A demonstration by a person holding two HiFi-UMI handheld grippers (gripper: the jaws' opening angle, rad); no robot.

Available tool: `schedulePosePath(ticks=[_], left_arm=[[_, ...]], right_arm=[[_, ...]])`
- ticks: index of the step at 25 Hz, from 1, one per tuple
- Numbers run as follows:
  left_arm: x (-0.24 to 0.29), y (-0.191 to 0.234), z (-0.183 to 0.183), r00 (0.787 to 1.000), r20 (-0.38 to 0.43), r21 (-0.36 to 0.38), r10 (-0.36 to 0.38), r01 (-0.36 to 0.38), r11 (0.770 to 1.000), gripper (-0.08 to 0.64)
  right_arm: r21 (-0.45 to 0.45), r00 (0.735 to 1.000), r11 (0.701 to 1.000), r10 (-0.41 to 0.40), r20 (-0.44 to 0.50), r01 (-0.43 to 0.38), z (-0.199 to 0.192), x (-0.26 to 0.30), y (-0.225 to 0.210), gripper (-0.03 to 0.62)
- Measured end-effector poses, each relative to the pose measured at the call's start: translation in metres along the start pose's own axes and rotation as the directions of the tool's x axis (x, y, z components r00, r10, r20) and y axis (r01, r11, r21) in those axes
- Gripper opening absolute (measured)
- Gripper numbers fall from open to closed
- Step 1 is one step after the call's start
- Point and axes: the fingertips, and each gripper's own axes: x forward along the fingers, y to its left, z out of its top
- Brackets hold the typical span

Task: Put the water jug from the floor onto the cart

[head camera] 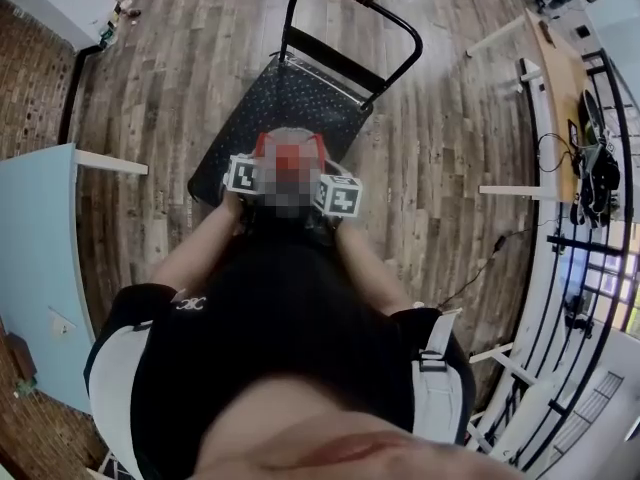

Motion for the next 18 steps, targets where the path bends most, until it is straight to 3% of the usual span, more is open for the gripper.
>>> schedulePosePath(ticks=[5, 14, 18], left_arm=[[0.026, 0.008, -0.006, 0.999, -0.030, -0.007, 0.019, -0.019, 1.000, 0.006], [0.074, 0.009, -0.033, 0.997, -0.065, -0.045, 0.045, -0.048, 0.998, 0.005], [0.083, 0.018, -0.037, 0.996, -0.039, -0.013, 0.076, -0.076, 0.997, 0.006]], right_arm=[[-0.037, 0.999, 0.999, -0.005, -0.032, 0.004, -0.004, 0.024, -0.012, 0.075], [-0.046, 0.992, 0.999, -0.016, -0.122, 0.011, -0.045, 0.063, -0.046, 0.077], [-0.089, 0.990, 0.996, -0.022, -0.138, 0.009, -0.061, 0.078, -0.046, 0.080]])
